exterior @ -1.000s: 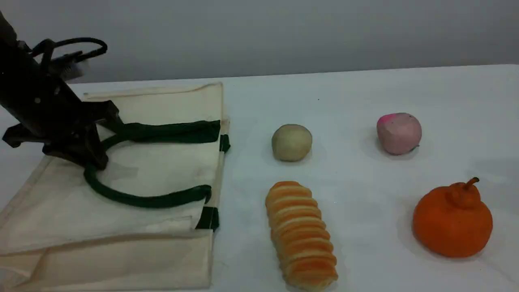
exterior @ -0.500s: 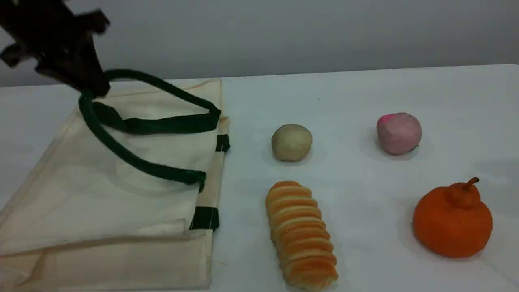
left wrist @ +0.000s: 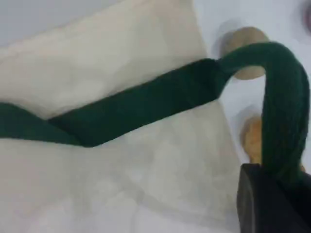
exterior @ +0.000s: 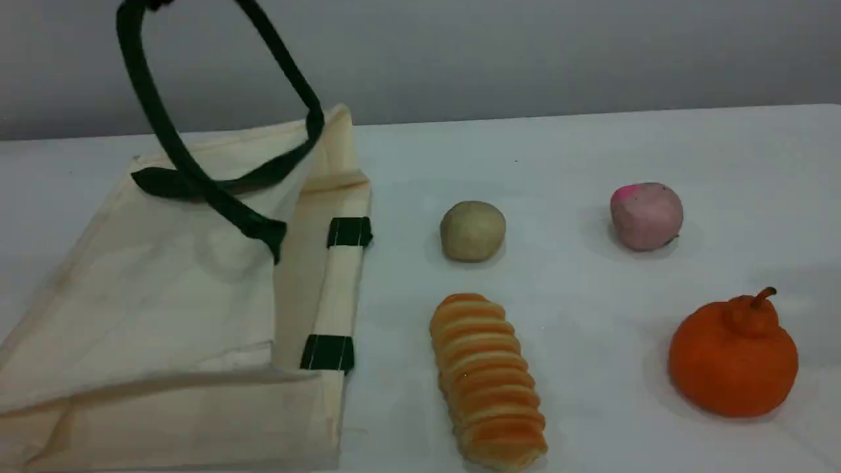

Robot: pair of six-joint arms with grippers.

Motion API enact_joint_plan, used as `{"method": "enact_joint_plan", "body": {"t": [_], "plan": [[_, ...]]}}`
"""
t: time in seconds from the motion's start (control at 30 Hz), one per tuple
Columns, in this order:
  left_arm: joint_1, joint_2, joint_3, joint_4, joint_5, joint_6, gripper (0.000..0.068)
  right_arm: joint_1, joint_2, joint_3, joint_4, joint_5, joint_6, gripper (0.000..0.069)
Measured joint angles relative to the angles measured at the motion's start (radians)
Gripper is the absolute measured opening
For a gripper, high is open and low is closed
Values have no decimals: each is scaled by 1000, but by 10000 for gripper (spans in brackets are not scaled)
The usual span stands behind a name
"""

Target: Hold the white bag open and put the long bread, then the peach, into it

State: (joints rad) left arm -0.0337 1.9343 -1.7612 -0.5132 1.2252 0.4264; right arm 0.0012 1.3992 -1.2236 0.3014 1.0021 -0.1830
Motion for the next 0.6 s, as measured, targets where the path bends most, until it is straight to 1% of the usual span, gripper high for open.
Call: {"method": "enact_joint_plan", "body": {"t": [0.07,0.27,0.37,0.5,0.6], "plan": [[0,-26,-2,-14,1,39,90,0,0,0,57,14,-41,529],[0,-123,-7,-20,1,99,90,15,23,0,250,44,-176,529],[0,-176,-7,-24,1,136,90,61,49,1,304,55,-216,529],[0,-224,-7,-24,1,162,90,144,83,1,278,57,-215,529],[-1,-245,-7,-24,1,203,90,204,100,1,276,57,-215,529]]}}
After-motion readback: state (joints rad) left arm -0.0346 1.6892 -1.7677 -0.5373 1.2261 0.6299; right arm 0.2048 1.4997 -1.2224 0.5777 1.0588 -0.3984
